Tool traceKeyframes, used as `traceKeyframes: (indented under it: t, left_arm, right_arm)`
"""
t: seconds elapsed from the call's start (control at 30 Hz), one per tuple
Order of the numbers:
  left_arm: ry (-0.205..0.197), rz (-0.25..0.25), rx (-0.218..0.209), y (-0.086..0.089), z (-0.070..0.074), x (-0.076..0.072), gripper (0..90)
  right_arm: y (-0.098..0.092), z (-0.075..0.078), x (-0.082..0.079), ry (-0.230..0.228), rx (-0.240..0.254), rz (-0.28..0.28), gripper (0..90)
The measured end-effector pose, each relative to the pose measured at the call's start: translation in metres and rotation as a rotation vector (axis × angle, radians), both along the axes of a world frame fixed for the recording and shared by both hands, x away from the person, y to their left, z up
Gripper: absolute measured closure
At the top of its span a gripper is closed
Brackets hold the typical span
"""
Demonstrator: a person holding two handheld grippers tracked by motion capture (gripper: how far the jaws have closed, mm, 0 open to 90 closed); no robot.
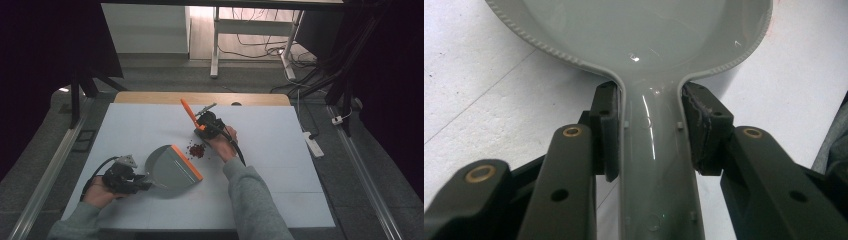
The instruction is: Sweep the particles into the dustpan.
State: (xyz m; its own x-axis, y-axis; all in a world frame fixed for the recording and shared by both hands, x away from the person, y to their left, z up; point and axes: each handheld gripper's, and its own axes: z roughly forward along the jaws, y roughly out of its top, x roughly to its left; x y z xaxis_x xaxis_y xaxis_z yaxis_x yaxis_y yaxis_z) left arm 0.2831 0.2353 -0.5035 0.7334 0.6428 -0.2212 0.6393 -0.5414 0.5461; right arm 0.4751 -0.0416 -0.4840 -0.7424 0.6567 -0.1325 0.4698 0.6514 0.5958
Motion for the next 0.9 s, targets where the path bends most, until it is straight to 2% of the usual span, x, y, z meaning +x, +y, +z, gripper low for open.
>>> traceKeyframes:
  t: [0.9]
  left_arm:
    - [-0.001, 0.001, 0.003, -0.002, 0.0, 0.0, 61.4]
  right_arm:
    - [0.009, -0.002, -0.016, -0.006, -0.003, 0.053, 70.6]
